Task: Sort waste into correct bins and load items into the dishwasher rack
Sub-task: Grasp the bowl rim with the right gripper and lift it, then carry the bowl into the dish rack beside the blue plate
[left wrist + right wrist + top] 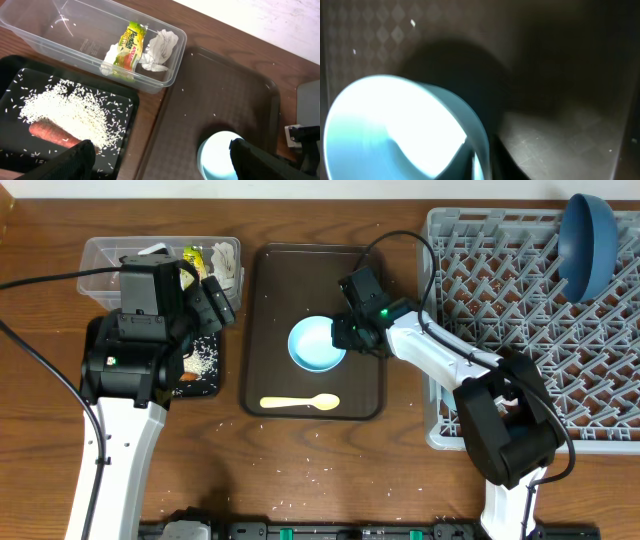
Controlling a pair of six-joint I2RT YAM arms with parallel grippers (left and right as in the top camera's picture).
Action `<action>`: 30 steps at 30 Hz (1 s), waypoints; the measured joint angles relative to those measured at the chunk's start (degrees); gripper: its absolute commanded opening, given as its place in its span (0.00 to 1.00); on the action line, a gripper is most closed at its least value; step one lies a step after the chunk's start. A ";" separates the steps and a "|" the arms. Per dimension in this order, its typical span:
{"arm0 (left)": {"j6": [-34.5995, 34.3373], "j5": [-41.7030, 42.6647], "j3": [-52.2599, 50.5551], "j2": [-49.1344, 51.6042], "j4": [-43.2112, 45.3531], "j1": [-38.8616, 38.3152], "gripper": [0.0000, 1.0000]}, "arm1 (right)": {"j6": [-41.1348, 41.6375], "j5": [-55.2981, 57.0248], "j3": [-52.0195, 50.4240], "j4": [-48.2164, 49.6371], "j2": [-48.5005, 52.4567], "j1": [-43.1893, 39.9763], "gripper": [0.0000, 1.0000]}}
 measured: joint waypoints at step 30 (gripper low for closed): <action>-0.02 0.02 0.00 0.00 -0.17 0.00 0.89 | -14.69 62.16 13.70 -12.48 -21.29 -14.80 0.01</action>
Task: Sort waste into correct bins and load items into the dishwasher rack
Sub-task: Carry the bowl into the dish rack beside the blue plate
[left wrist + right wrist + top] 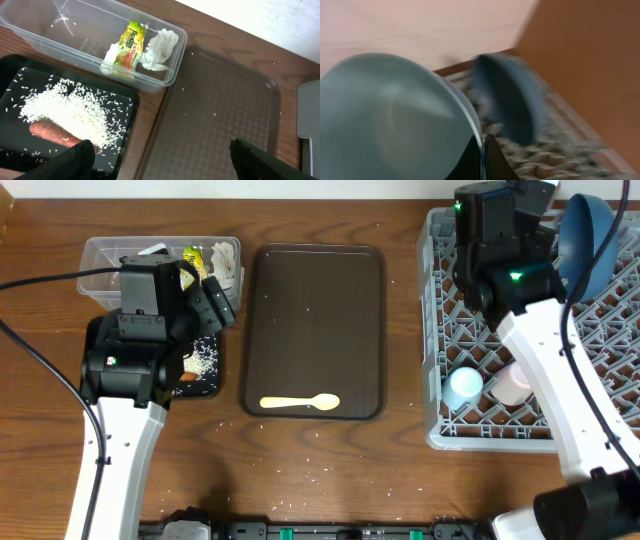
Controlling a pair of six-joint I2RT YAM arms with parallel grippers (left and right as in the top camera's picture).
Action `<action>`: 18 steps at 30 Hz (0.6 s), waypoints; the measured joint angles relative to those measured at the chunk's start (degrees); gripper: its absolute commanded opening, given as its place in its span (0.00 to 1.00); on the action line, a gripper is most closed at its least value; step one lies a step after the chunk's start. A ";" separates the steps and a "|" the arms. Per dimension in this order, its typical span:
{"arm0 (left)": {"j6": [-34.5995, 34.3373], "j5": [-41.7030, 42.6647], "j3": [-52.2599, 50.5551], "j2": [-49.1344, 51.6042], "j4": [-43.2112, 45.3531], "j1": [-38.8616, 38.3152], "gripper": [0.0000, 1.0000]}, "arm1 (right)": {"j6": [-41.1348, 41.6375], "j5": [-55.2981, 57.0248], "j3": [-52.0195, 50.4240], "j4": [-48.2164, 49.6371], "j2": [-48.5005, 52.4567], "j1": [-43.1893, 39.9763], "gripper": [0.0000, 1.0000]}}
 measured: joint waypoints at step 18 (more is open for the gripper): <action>0.02 0.00 0.00 0.00 0.00 0.00 0.89 | -23.91 18.71 -0.22 12.48 19.80 -6.19 0.01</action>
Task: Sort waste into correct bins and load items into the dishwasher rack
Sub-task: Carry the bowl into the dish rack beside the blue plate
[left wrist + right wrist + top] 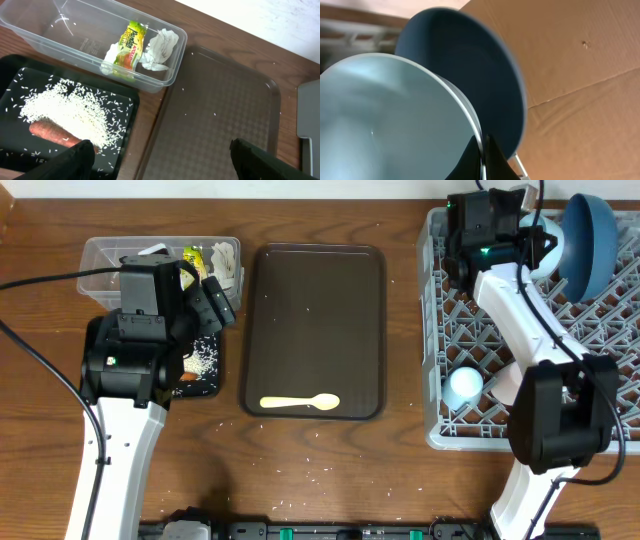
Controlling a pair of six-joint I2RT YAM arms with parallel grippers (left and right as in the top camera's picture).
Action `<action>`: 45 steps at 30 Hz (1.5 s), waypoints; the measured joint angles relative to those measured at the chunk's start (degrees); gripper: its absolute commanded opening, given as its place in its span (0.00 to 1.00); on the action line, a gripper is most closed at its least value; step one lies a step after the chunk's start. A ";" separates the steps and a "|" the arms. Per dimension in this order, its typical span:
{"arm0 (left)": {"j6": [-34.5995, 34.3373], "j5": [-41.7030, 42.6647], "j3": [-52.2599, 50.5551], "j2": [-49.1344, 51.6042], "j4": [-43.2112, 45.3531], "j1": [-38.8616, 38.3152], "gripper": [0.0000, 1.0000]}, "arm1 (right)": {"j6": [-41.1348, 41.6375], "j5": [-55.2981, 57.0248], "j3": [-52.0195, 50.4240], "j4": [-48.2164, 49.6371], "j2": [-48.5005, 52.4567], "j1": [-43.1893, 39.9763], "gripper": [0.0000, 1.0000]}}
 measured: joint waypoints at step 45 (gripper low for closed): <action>0.00 -0.02 0.00 0.00 0.00 0.00 0.89 | -10.05 1.18 -0.02 -3.76 2.58 3.37 0.05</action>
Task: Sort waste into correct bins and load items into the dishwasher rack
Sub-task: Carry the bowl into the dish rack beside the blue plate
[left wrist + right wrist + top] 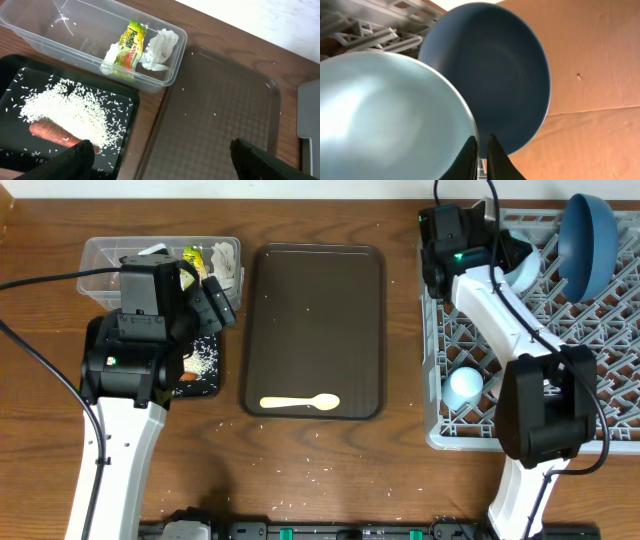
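Observation:
A light blue bowl (522, 268) stands on edge among the tines at the back of the grey dishwasher rack (600, 360), just left of a dark blue bowl (585, 240). My right gripper (503, 254) is at its rim. In the right wrist view the fingers stand slightly apart, open, with the light bowl (390, 115) against the left finger and the dark bowl (495, 70) behind. A yellow spoon (300, 402) lies on the brown tray (315, 300). My left gripper (160, 160) hangs open over the seam between the black tray and the brown tray.
A clear bin (120, 255) holds a green wrapper (130, 42) and crumpled paper. The black tray (20, 75) carries rice and a carrot (50, 135). A pale blue cup (463, 388) sits at the rack's front left. Rice grains dot the wooden table.
The light blue bowl has gone lower and to the left, down among the rack tines beside the dark bowl. My right fingers, pinched on its rim before, now show a gap. The left arm is unmoved.
My right gripper was shut on the light blue bowl's rim on the brown tray. Then it held the bowl above the rack's back edge, then close against the dark blue bowl. Now the bowl stands in the rack and the fingers have parted. The left arm stayed still.

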Controlling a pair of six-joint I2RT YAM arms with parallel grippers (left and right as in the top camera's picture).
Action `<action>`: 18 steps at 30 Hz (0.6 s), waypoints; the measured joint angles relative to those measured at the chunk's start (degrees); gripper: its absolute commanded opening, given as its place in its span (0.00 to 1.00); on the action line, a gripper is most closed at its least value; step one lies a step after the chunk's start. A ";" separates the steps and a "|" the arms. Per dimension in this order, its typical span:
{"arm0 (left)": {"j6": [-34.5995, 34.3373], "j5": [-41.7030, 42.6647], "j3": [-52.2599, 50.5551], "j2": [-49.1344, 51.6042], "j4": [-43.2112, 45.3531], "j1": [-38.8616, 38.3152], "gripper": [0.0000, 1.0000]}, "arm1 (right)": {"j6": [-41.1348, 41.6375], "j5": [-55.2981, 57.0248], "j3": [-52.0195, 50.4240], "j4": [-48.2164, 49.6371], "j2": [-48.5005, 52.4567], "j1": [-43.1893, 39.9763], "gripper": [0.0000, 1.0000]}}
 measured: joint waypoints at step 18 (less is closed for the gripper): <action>0.00 0.00 0.00 0.00 0.00 0.00 0.89 | 9.46 -8.85 -0.02 -5.66 -0.07 0.07 0.85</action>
